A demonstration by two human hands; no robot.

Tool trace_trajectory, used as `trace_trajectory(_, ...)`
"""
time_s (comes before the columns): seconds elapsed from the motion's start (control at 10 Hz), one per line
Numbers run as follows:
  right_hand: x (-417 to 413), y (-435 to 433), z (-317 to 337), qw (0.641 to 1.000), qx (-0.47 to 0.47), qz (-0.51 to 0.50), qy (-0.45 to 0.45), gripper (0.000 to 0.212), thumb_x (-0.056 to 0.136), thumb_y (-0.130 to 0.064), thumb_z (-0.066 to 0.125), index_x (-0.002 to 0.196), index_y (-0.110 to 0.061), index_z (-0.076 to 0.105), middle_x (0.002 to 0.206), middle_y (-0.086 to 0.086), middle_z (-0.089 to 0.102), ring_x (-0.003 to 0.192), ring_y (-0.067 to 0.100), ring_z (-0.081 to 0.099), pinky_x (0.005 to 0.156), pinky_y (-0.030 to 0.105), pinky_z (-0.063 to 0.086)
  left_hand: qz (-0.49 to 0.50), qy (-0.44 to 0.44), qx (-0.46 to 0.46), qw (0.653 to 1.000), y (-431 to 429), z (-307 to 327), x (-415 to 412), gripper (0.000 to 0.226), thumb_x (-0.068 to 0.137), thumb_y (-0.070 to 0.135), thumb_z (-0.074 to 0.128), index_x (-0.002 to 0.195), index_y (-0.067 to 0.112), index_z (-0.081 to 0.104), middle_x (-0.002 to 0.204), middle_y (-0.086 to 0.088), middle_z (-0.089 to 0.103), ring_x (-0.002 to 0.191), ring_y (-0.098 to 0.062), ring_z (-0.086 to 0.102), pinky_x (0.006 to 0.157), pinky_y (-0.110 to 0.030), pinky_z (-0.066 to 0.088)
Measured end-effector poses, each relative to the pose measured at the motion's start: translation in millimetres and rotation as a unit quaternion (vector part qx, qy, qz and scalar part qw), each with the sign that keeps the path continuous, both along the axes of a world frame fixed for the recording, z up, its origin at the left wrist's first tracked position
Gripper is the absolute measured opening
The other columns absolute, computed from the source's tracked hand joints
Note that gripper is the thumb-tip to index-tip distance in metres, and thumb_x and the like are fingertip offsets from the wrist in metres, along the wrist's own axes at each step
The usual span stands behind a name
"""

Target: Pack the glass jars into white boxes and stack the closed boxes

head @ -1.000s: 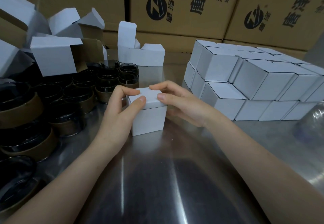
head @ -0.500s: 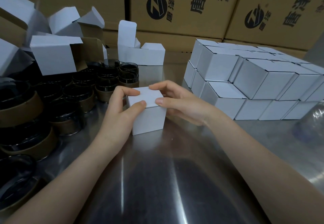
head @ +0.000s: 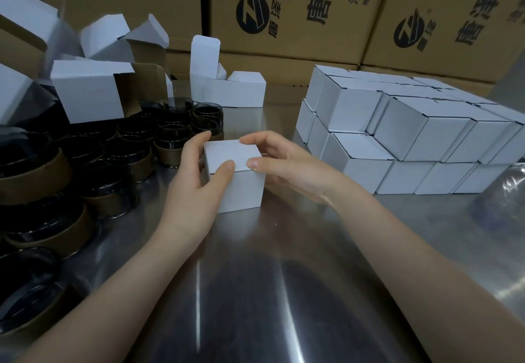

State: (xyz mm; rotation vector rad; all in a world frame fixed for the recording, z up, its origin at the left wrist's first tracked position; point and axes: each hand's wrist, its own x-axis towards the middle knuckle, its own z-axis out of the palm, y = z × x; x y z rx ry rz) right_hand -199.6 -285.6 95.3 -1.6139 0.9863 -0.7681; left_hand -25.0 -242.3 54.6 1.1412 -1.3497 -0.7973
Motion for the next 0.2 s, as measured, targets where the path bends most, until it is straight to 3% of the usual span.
trace_trajectory(0.1,0,5,5,0.992,-0.068,-0.046,0.094,0.041,0.093,-0.027,0.065,0.133,-0.028,0.052,0.133,-0.006,0.054,0.120,0.003,0.054,0.099,0.020,0.046,0.049,-0.050,-0.006,0.997,3,-2,2,0.063,0.092,0.044,0.059,0.147,0.037,0.030,0.129,0.029,0.044,0.129,-0.006,0.044,0.103,-0.030,0.040)
trace_trajectory(0.2,-6,19,25,0.975,-0.159,-0.139,0.073,0.037,0.093,-0.031,0.064,0.129,-0.028,0.056,0.129,-0.006,0.059,0.116,0.004,0.056,0.098,0.027,0.047,0.129,-0.130,-0.069,0.981,10,6,6,0.064,0.089,0.047,0.059,0.145,0.029,0.035,0.142,0.013,0.042,0.127,-0.003,0.040,0.100,-0.026,0.035)
